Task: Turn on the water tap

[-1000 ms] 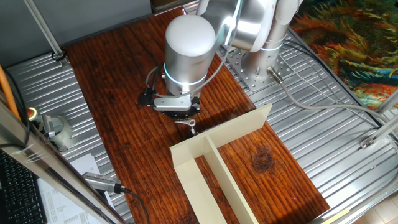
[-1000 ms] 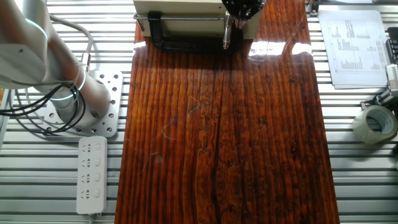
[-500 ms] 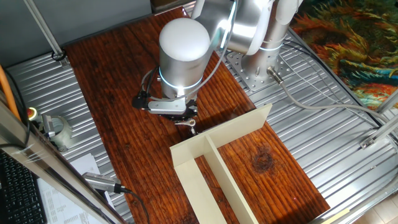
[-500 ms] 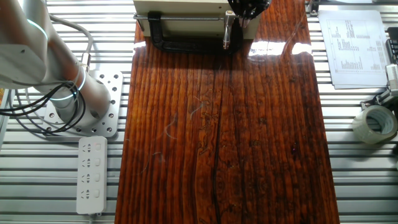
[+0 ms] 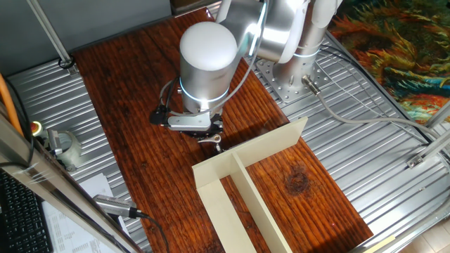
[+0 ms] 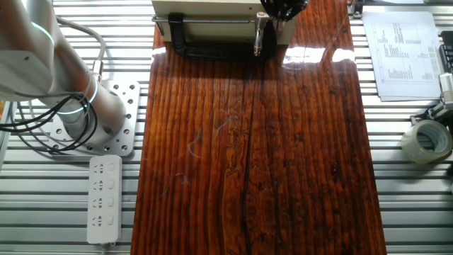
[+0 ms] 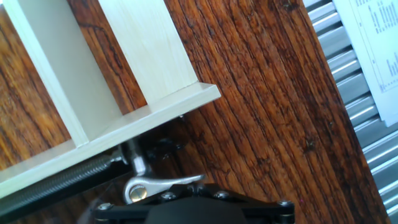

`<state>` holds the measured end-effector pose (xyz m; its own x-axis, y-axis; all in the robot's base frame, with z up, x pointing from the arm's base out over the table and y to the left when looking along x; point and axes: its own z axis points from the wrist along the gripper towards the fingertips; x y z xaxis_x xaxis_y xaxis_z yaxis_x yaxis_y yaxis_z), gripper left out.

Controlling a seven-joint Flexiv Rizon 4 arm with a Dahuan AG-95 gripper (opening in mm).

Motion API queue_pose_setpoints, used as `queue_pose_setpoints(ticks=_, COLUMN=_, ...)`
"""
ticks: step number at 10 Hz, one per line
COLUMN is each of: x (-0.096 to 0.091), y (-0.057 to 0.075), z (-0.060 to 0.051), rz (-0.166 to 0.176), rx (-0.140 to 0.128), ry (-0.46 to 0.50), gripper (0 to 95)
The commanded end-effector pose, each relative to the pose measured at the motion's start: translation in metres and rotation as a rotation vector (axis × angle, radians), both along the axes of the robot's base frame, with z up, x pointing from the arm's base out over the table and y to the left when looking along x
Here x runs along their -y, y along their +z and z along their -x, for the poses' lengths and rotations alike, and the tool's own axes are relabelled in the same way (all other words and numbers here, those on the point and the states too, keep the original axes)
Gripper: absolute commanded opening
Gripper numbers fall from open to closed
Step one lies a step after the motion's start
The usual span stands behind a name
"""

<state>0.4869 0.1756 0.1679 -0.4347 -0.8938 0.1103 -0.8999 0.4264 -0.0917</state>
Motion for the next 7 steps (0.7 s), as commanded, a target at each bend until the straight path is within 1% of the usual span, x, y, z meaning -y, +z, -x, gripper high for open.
queue_pose_setpoints(ticks=1, x=-0.0009, y=0.0004, z=-0.0001, rz=-0.002, rx=-0.001, ry=0.0, gripper=0.0)
queue_pose_setpoints(ticks=5, x=-0.0013, y=0.0001, z=-0.0003, rz=-0.003, rx=0.0, ry=-0.002, gripper=0.0)
queue_pose_setpoints(ticks=7, x=0.0036, y=0.0034, z=0.0021, rz=-0.007, rx=0.0, ry=-0.008, gripper=0.0)
